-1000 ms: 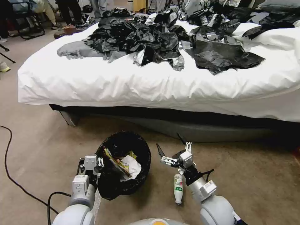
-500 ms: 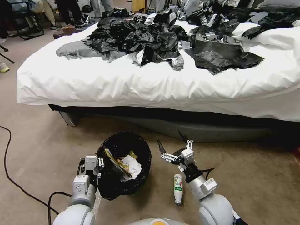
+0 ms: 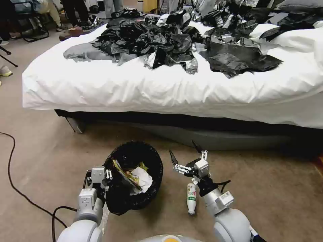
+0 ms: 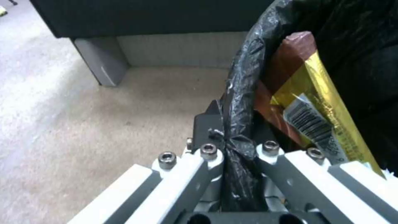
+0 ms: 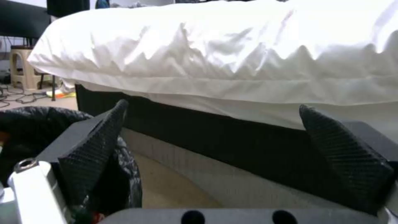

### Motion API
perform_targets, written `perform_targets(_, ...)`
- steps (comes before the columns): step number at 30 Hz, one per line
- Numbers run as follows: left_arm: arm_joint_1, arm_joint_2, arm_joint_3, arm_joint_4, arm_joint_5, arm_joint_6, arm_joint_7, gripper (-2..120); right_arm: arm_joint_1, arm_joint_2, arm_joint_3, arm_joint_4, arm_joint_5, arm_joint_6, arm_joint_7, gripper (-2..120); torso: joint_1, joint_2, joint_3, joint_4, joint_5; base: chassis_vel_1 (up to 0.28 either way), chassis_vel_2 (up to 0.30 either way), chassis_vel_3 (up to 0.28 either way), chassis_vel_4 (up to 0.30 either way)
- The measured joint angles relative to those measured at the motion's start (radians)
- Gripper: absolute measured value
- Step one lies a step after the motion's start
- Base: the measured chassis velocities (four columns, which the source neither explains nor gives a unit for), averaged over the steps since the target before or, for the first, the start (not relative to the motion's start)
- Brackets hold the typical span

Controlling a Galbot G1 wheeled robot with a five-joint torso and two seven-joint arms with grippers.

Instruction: Pick up the trash bin, then pick up the garbage from the floor and place it into the trash bin.

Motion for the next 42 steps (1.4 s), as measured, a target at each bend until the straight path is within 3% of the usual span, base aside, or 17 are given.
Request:
perform_targets(34,0.005,0.006,-0.004,-0.011,0.0,-0.002,0.002,1,0.023,-0.017,0.005,-0.002,-0.012,0.011,-0.005,100,0.0,0.0,0.0,0.0,0.0001,0.002,-0.001,-0.002,0.003)
perform_targets(42,-0.001,0.007,-0.027,-0.024,-0.019,-0.002,0.002,1,0.044,-0.079,-0.019,-0.006,0.004,-0.102,0.05,100,0.0,0.0,0.0,0.0,0.0002,0.0,0.0,0.0,0.0)
